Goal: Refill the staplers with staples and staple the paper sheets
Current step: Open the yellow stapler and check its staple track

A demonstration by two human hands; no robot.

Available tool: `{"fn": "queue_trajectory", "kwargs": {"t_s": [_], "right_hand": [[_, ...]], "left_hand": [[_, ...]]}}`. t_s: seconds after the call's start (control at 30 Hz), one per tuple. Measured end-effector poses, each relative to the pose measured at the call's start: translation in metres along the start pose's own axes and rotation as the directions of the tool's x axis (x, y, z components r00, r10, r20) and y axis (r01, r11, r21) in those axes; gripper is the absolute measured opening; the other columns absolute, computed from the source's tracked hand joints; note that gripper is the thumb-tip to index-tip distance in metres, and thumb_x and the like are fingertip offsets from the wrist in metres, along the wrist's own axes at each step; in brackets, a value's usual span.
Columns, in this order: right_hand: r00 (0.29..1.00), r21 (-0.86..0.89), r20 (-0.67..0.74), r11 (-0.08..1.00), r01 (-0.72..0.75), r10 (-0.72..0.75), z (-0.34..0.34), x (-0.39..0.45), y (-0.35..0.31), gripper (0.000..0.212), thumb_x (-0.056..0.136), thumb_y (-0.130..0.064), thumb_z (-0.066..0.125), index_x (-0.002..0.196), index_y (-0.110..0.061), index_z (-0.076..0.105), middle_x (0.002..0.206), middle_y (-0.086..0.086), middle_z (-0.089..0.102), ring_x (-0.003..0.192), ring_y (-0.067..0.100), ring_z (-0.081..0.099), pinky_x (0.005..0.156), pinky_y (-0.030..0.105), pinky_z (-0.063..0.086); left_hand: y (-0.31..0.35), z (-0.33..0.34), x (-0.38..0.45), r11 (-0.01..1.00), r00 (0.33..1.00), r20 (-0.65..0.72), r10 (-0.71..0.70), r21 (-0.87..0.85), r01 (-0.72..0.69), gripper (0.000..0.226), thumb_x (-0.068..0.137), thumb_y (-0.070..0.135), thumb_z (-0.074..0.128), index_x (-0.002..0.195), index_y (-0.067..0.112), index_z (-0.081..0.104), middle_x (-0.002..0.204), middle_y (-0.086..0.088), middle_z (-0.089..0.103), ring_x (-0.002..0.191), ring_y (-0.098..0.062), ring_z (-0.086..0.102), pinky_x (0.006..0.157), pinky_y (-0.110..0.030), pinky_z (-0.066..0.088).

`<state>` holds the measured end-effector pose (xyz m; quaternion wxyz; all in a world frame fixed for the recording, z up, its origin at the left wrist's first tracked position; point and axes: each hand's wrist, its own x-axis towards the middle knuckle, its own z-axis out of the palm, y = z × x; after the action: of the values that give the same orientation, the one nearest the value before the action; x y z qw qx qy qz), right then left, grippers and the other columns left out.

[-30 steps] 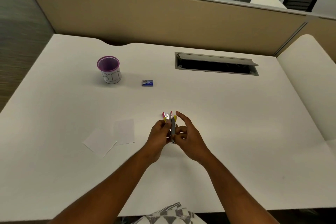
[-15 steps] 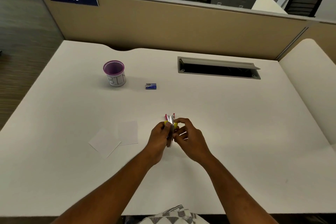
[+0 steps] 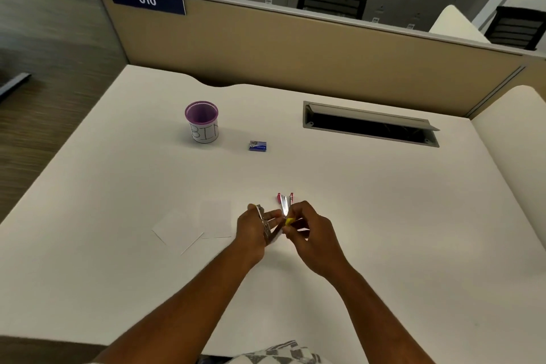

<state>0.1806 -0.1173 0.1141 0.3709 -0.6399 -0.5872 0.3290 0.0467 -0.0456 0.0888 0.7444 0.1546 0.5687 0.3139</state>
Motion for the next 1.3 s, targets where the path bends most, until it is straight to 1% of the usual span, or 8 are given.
{"fn": "queue_trajectory", "kwargs": {"t_s": [0.07,0.17,0.37,0.67,0.9,1.07,1.17,1.3], "right_hand": [[1.000,-0.016,0.007,1.000,0.023,-0.023,0.003,-0.009,0.001,0.034,0.088,-0.009,0.067,0.089,-0.041,0.053,0.087,-0.011,0.068,0.085,0.014,0.071,0.073,0.023,0.059],[1.000,-0.003,-0.001,1.000,0.000,0.000,0.005,-0.018,0.007,0.032,0.085,-0.009,0.070,0.080,-0.034,0.052,0.084,-0.004,0.068,0.083,0.018,0.072,0.073,0.029,0.061],[0.996,-0.031,0.071,0.998,-0.048,0.050,0.005,-0.017,0.011,0.036,0.077,0.000,0.063,0.072,-0.034,0.053,0.082,-0.002,0.067,0.082,0.019,0.072,0.075,0.029,0.061],[0.971,0.034,-0.104,0.977,-0.211,0.213,0.004,-0.006,0.021,0.045,0.076,0.019,0.056,0.072,-0.025,0.066,0.082,-0.010,0.074,0.082,0.011,0.072,0.076,0.028,0.059],[0.898,0.217,-0.347,0.955,-0.203,0.270,0.005,0.022,-0.004,0.028,0.089,-0.008,0.069,0.099,-0.034,0.063,0.108,-0.017,0.068,0.096,-0.005,0.066,0.070,0.008,0.050],[0.810,0.528,-0.122,0.729,-0.437,0.574,0.016,0.039,-0.013,0.018,0.095,-0.028,0.068,0.112,-0.026,0.063,0.116,0.000,0.069,0.105,0.019,0.070,0.088,0.038,0.060],[0.790,0.592,-0.018,0.643,-0.486,0.613,0.025,0.042,-0.016,0.022,0.096,-0.032,0.064,0.116,-0.021,0.064,0.111,0.006,0.073,0.099,0.021,0.073,0.085,0.037,0.061],[0.794,0.590,-0.043,0.657,-0.469,0.606,0.037,0.039,-0.018,0.021,0.094,-0.039,0.068,0.112,-0.028,0.068,0.106,-0.007,0.075,0.093,0.006,0.073,0.078,0.026,0.059]], "left_hand": [[0.015,-0.009,0.009,0.984,0.999,-0.028,-0.015,-0.181,0.010,0.041,0.109,0.034,0.026,0.098,0.005,0.052,0.102,-0.020,0.070,0.089,-0.033,0.070,0.080,-0.049,0.057],[0.030,-0.012,0.016,0.962,1.000,0.025,0.001,-0.271,0.006,0.045,0.109,0.040,0.027,0.088,0.010,0.053,0.097,-0.021,0.076,0.085,-0.034,0.076,0.077,-0.048,0.057],[0.038,-0.011,0.016,0.898,0.983,0.184,0.016,-0.435,0.066,0.038,0.108,0.033,0.037,0.098,0.003,0.058,0.094,-0.024,0.076,0.085,-0.041,0.076,0.081,-0.054,0.055],[0.037,-0.003,0.010,0.950,0.973,0.230,0.007,-0.306,0.066,0.031,0.106,0.028,0.043,0.095,0.005,0.060,0.095,-0.022,0.077,0.096,-0.038,0.072,0.090,-0.051,0.054],[0.032,0.010,-0.004,0.988,0.970,0.240,-0.021,-0.142,0.056,0.035,0.108,0.029,0.040,0.094,0.005,0.062,0.077,-0.013,0.075,0.081,-0.033,0.073,0.082,-0.045,0.057],[0.026,0.017,-0.009,0.996,0.962,0.270,-0.024,-0.079,0.047,0.036,0.107,0.032,0.040,0.098,0.007,0.064,0.081,-0.012,0.074,0.086,-0.032,0.068,0.103,-0.052,0.047],[0.024,0.018,-0.014,0.998,0.962,0.271,-0.004,-0.056,0.020,0.036,0.106,0.032,0.044,0.099,0.007,0.069,0.098,-0.017,0.073,0.097,-0.035,0.067,0.103,-0.052,0.047],[0.023,0.019,-0.018,0.996,0.966,0.260,-0.002,-0.088,0.025,0.041,0.106,0.032,0.045,0.118,0.002,0.068,0.123,-0.022,0.069,0.119,-0.038,0.063,0.106,-0.051,0.048]]}}
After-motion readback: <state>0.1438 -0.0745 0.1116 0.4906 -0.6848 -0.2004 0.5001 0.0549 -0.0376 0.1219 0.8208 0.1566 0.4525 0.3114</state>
